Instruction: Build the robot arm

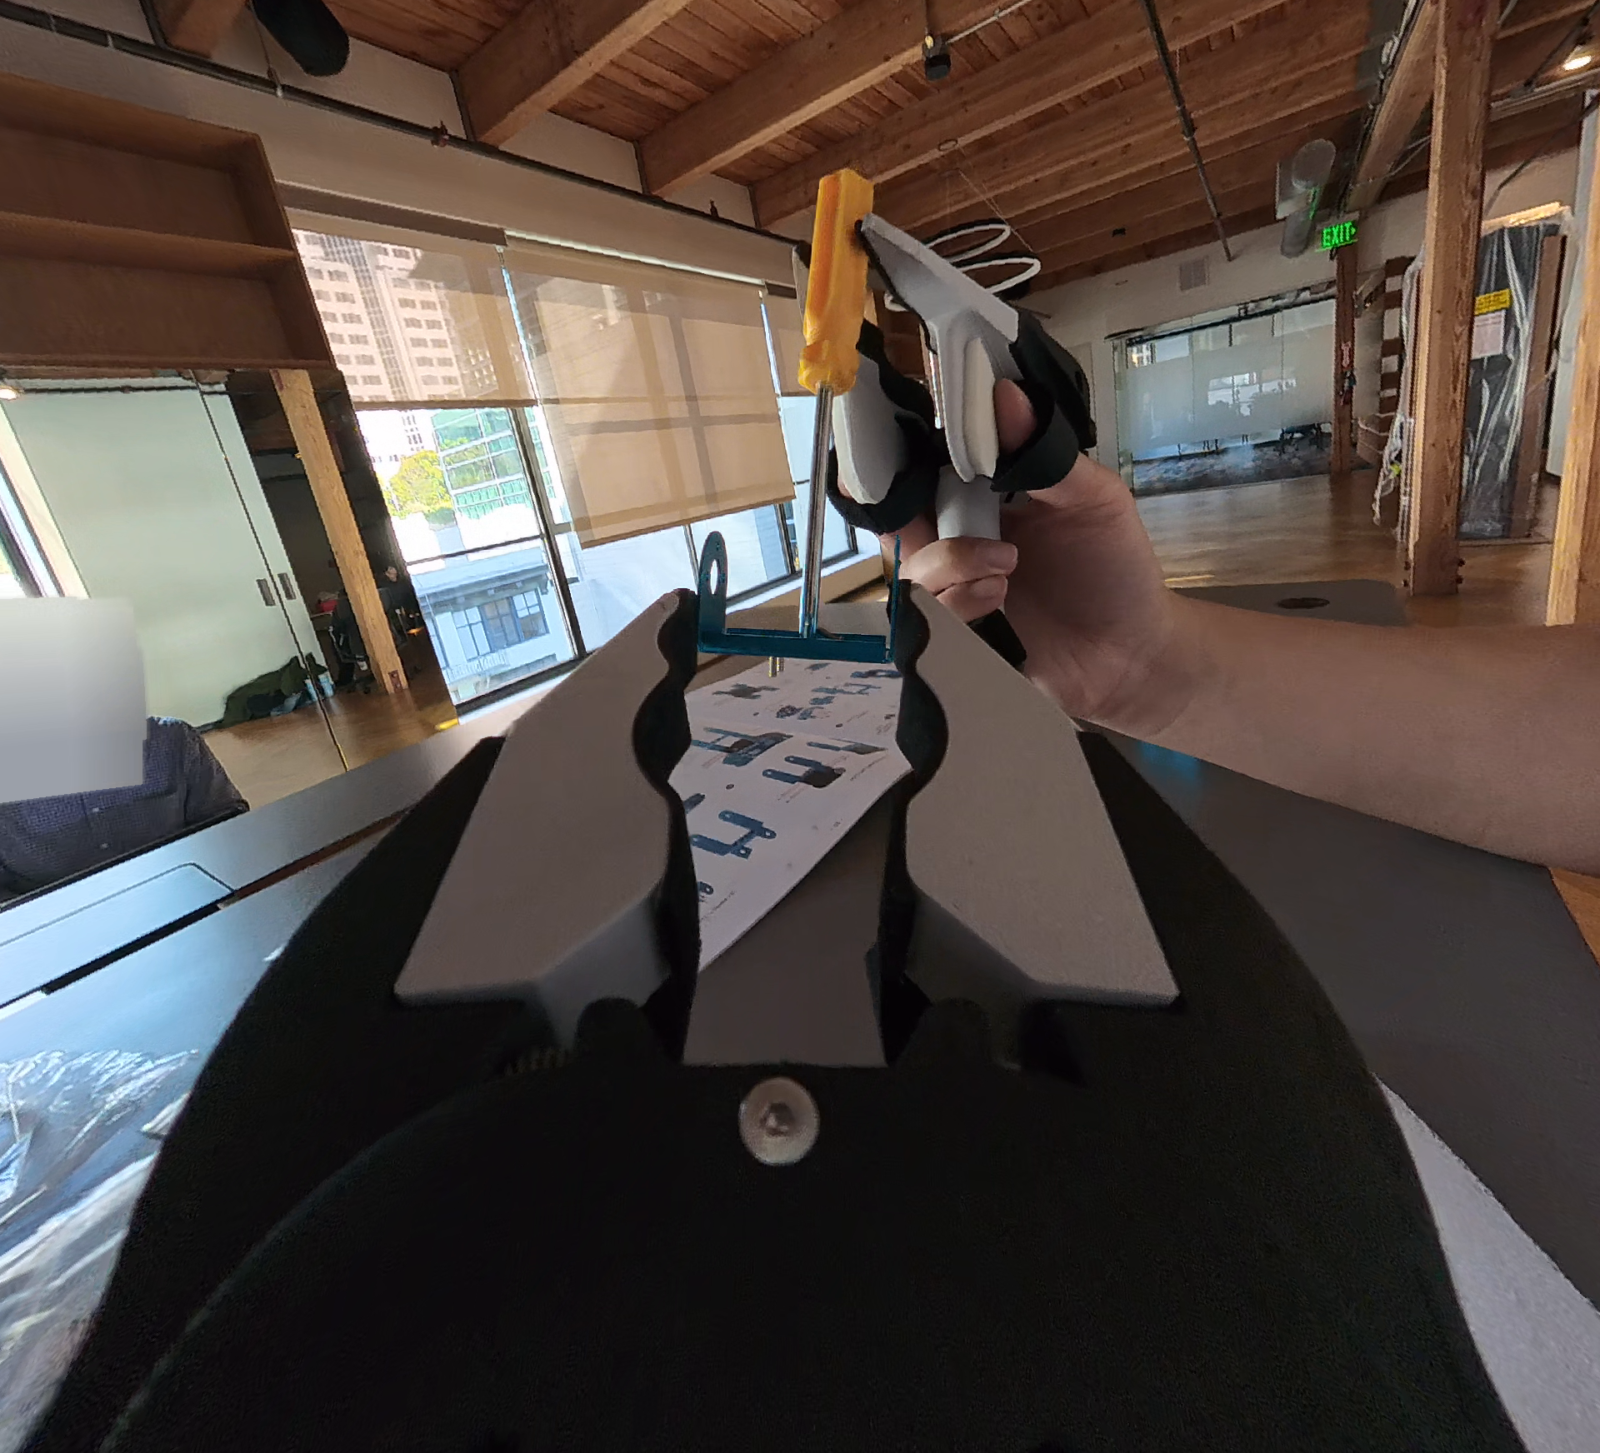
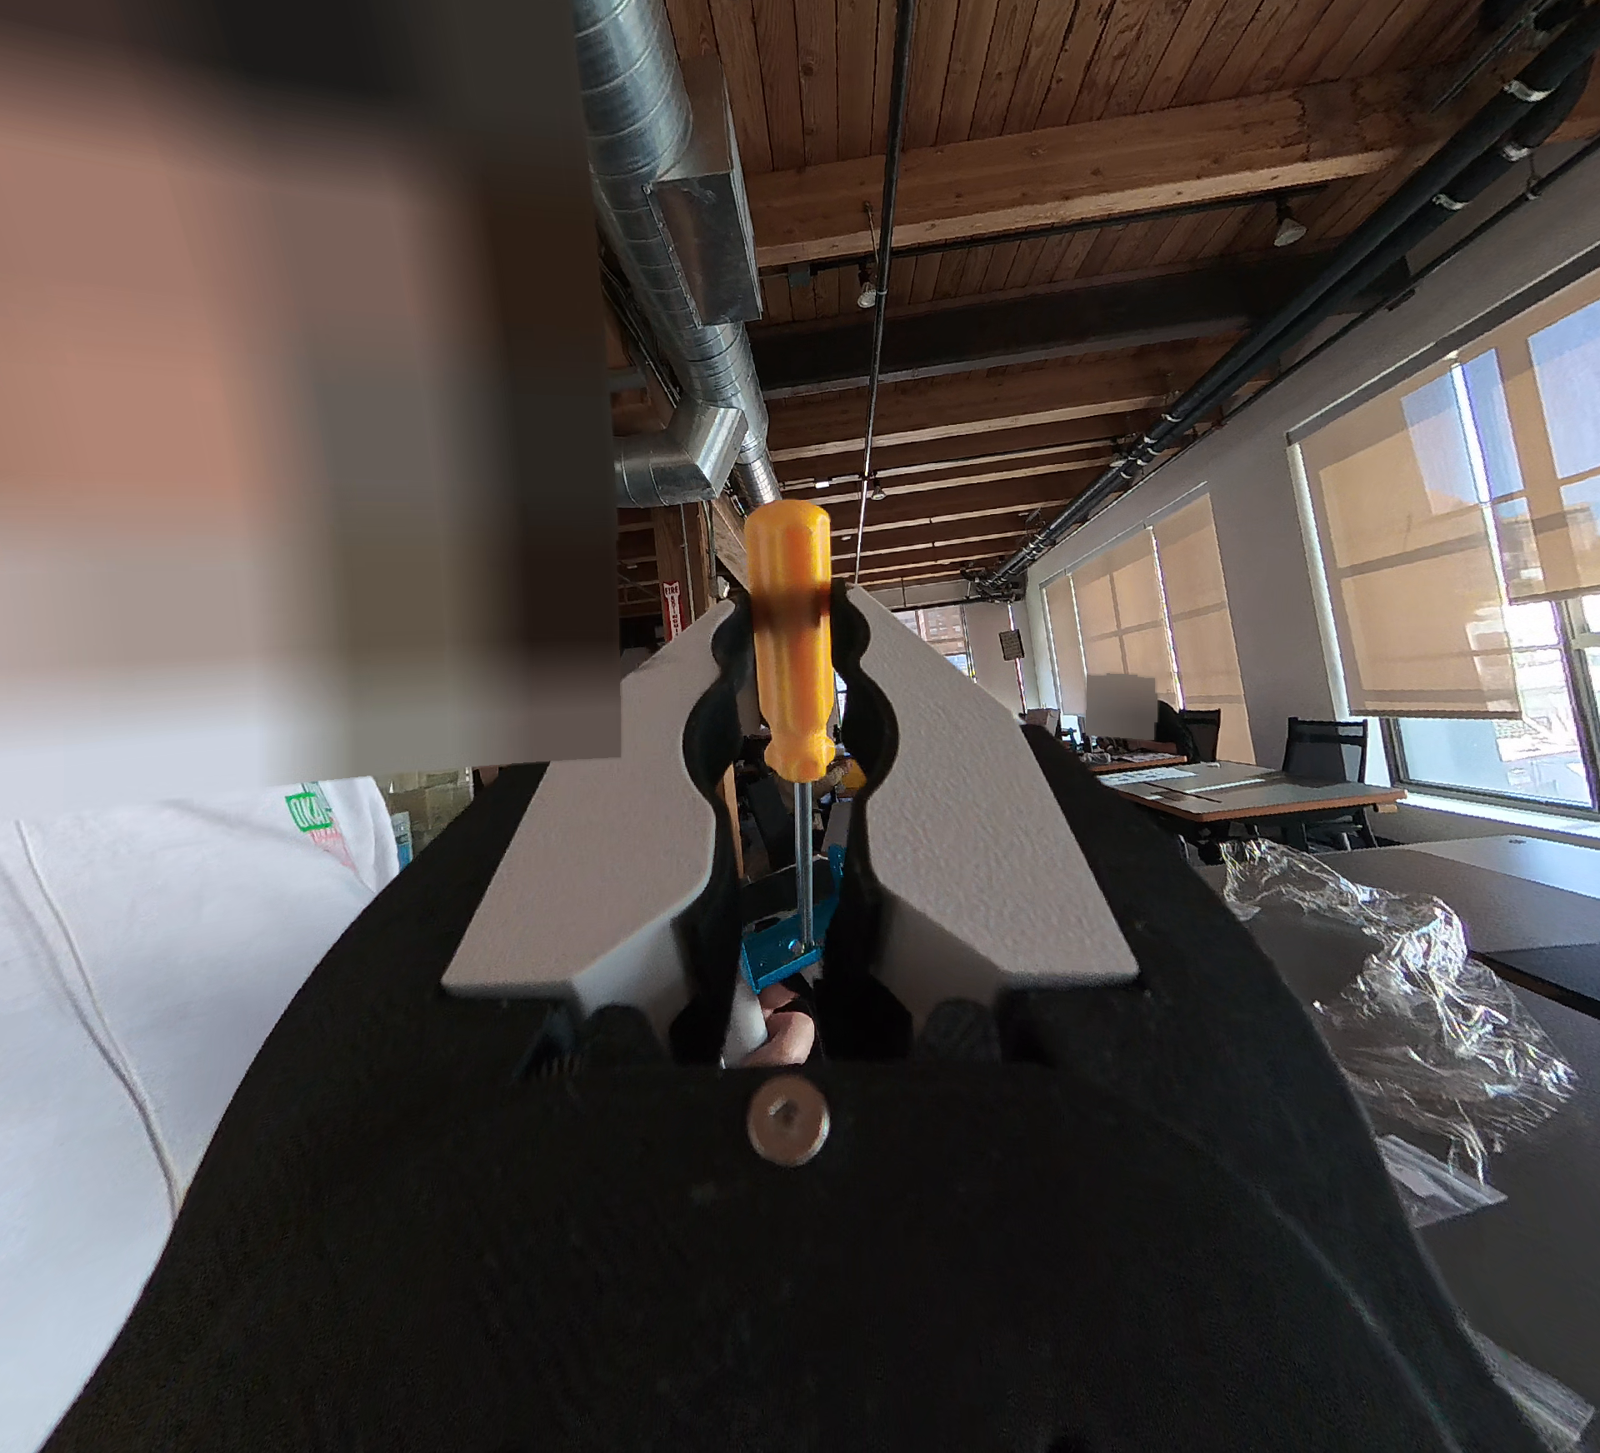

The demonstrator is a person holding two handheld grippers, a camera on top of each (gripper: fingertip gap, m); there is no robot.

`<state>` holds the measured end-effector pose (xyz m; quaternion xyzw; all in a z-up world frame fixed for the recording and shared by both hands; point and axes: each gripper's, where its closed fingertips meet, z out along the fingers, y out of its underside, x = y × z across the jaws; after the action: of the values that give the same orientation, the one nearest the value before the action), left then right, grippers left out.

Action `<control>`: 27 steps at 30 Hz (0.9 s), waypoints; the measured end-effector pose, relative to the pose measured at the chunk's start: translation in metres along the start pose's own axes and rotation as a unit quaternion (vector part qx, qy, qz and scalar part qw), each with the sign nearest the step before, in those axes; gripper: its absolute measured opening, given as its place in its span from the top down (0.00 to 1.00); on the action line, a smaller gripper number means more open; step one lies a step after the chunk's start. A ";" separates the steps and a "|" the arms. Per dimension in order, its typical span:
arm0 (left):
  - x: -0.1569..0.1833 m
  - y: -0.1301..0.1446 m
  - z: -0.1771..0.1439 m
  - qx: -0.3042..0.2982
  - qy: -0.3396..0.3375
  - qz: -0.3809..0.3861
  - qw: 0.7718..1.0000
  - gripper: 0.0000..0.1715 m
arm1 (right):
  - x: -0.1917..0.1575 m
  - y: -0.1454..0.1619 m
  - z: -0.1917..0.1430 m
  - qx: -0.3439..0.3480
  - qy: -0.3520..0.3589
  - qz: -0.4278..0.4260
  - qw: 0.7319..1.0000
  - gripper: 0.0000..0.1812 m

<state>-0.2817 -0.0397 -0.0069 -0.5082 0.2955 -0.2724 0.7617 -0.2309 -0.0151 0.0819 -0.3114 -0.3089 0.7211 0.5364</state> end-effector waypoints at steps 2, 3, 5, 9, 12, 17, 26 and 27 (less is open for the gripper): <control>-0.001 0.004 0.001 -0.009 0.001 -0.011 1.000 0.74 | 0.004 0.002 -0.001 -0.001 0.007 0.006 1.000 0.91; -0.002 0.006 0.001 -0.013 -0.001 -0.016 1.000 0.74 | 0.005 0.003 -0.001 -0.004 0.009 0.008 1.000 0.91; -0.003 0.008 0.000 -0.018 -0.003 -0.019 1.000 0.74 | 0.006 0.005 -0.001 -0.011 0.013 0.004 1.000 0.91; -0.001 0.011 0.000 -0.024 0.000 -0.018 1.000 0.74 | 0.005 0.008 0.001 -0.016 0.015 0.001 1.000 0.91; 0.000 0.013 0.001 -0.026 0.002 -0.020 0.999 0.74 | 0.005 0.011 0.002 -0.019 0.018 -0.004 1.000 0.91; 0.000 0.014 0.001 -0.025 0.003 -0.025 0.999 0.74 | -0.002 0.010 0.005 -0.011 0.004 -0.008 1.000 0.91; 0.000 0.009 0.000 -0.008 0.006 -0.033 0.999 0.74 | 0.000 0.011 0.006 0.009 -0.003 0.016 1.000 0.91; 0.000 0.008 -0.001 -0.004 0.005 -0.032 0.999 0.74 | 0.001 0.010 0.004 0.013 -0.002 0.022 1.000 0.92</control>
<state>-0.2810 -0.0377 -0.0144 -0.5191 0.2842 -0.2983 0.7489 -0.2406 -0.0167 0.0766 -0.3100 -0.2933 0.7372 0.5238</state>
